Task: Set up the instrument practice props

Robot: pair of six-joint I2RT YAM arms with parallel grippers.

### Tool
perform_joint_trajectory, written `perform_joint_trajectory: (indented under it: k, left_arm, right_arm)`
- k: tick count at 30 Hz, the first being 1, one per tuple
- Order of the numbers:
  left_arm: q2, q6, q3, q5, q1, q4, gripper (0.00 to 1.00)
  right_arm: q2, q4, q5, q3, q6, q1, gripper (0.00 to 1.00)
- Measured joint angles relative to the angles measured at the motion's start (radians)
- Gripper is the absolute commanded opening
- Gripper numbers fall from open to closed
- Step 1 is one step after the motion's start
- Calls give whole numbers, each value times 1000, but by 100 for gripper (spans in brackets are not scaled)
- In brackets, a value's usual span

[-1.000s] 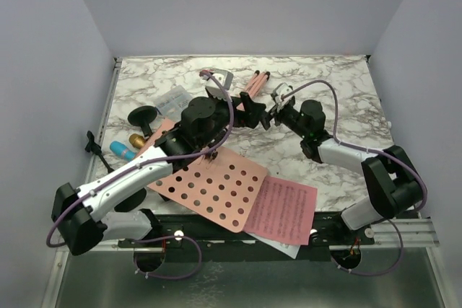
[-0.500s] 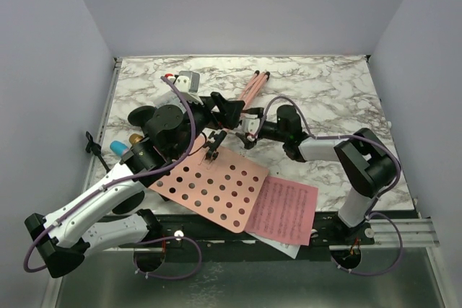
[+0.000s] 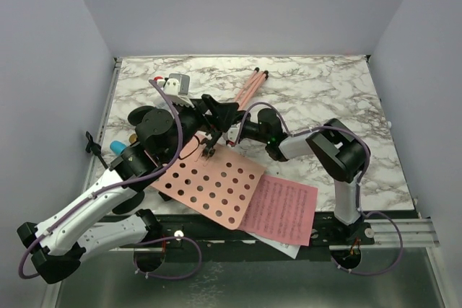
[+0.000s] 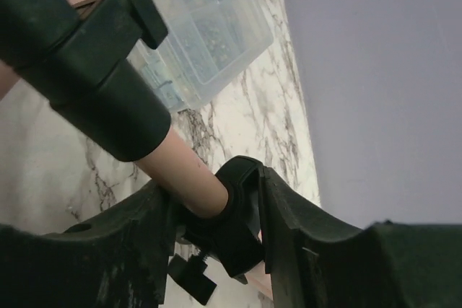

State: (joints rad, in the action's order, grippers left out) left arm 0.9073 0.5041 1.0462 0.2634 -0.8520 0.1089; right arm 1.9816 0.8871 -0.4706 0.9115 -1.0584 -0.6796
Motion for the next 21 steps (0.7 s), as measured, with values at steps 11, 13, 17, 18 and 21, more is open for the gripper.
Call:
perform_joint_trajectory:
  k: [11, 13, 17, 18, 21]
  left_arm:
    - [-43, 9, 126, 0, 0, 64, 92]
    - [-46, 5, 169, 0, 0, 69, 92]
    - [-57, -19, 272, -5, 0, 77, 92]
    - [-58, -26, 293, -7, 0, 81, 92]
    - [-61, -47, 352, -12, 0, 89, 92]
  right_arm:
    - [-42, 82, 27, -34, 102, 18, 0]
    - [-70, 88, 10, -34, 166, 40, 0]
    - [-151, 99, -6, -34, 325, 91, 0]
    - [-172, 99, -7, -34, 360, 100, 0]
    - [-241, 99, -10, -29, 510, 144, 0]
